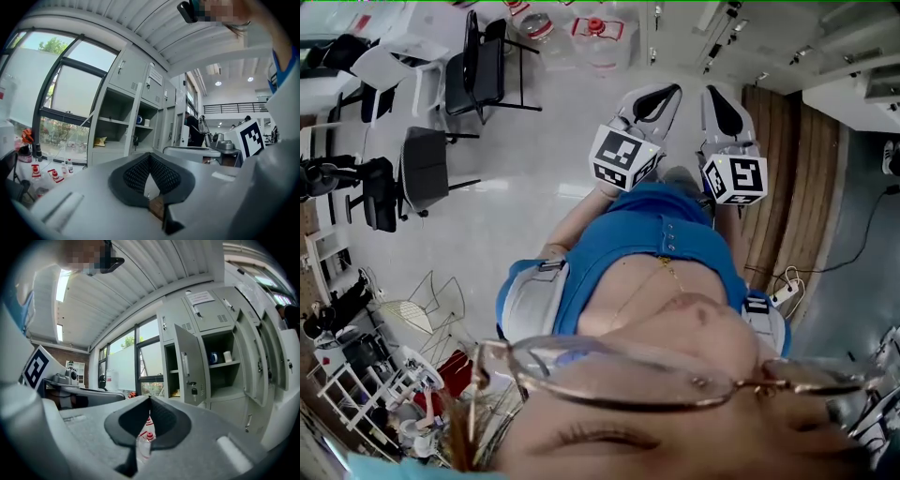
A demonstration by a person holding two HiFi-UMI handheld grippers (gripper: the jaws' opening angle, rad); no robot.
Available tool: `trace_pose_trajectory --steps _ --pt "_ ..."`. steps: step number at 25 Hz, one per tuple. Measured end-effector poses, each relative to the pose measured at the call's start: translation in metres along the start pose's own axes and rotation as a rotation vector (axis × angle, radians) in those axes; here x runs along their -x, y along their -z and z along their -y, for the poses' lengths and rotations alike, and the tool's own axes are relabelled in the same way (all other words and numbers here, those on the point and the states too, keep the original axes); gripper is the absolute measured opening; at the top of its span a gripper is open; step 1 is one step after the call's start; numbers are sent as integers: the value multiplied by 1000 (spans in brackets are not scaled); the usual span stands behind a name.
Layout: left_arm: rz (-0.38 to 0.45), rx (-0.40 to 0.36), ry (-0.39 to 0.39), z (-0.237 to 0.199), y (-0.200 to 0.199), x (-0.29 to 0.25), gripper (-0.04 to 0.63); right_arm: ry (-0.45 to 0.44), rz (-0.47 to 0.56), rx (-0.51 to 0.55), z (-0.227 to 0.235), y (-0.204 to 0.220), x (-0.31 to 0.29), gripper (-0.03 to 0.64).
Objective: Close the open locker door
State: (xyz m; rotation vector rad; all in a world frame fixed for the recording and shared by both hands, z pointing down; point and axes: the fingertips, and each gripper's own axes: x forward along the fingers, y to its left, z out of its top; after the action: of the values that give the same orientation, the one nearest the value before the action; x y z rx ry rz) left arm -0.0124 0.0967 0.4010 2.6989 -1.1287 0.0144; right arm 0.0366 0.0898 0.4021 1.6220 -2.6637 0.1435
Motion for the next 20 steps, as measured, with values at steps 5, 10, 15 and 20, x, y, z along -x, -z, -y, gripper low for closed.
trace_pose_trajectory --steps 5,10,15,20 --pt "-13 11 1 -16 0 -9 -2 9 -21 37 1 3 -18 2" --pt "-18 19 -7 -30 -2 -23 -2 4 -8 42 12 -5 -33 2" --pt "-14 11 -23 -47 -9 -46 -2 -6 2 43 30 -12 -55 2" --pt "-11 5 -28 -60 -19 -84 -2 -20 6 43 60 -20 -79 2"
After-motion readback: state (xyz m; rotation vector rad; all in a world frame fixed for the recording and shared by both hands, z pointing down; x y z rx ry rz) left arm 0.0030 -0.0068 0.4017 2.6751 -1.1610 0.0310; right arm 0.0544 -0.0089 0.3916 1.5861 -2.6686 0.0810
